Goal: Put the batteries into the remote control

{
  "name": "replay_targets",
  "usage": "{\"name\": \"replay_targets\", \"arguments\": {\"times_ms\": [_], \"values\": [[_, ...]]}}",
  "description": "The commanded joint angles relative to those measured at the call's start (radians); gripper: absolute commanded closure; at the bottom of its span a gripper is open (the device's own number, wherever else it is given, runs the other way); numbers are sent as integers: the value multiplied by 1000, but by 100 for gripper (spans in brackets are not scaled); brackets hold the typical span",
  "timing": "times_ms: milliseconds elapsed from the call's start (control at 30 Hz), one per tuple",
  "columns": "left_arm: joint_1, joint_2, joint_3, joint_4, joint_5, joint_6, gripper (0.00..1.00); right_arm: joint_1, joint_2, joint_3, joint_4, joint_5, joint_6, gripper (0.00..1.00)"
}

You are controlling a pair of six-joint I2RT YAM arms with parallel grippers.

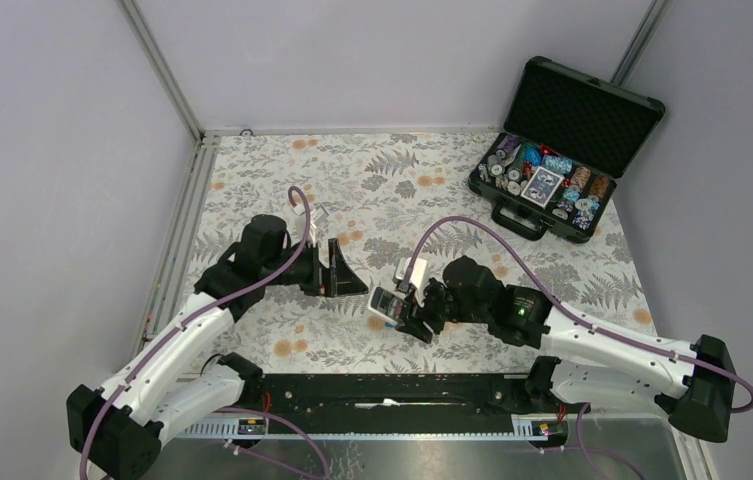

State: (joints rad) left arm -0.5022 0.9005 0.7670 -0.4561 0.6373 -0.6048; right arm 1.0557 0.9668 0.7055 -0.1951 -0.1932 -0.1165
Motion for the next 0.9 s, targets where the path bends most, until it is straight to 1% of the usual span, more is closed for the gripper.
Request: {"name": "replay_targets", "arguments": {"times_ms": [0,100,400,500,600,700,867], "values": [[5,5,-16,53,101,-7,14,24,27,76,63,-26,-104,100],[5,6,-25,62,129,-13,20,35,48,96,64,-26,-120,100],[5,7,-46,72,177,-23,31,76,121,150,56,29,-163,100],[5,8,-54,76,186,-25,37,87,140,163,58,41,-169,100],[5,9,-64,79,193,-26,46,91,147,166,71,54,-171,100],[5,9,-69,84,205,-28,60,96,154,170,75,69,-174,100],[5,9,-86,106,221,-38,79,101,163,176,74,101,-182,100]]}}
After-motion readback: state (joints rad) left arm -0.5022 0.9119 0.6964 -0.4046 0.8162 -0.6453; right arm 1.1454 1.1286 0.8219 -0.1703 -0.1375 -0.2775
